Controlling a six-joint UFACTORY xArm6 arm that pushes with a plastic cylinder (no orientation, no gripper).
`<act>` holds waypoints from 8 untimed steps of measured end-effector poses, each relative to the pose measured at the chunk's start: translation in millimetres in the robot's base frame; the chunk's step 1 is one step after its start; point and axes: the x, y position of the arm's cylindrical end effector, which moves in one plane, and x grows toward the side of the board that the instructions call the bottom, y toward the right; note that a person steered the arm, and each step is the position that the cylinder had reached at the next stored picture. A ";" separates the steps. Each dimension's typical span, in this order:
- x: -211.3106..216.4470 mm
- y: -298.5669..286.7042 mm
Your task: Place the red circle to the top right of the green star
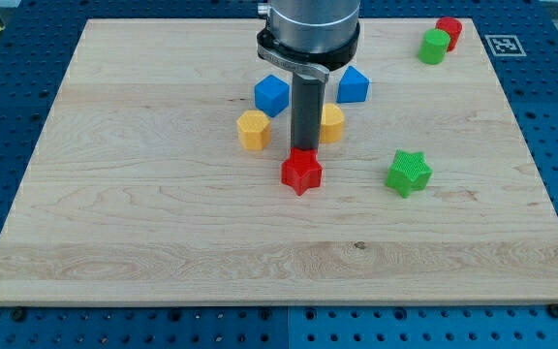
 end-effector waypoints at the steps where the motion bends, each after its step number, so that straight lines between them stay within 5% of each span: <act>1: -5.5 -0.8; 8: -49.6 -3.0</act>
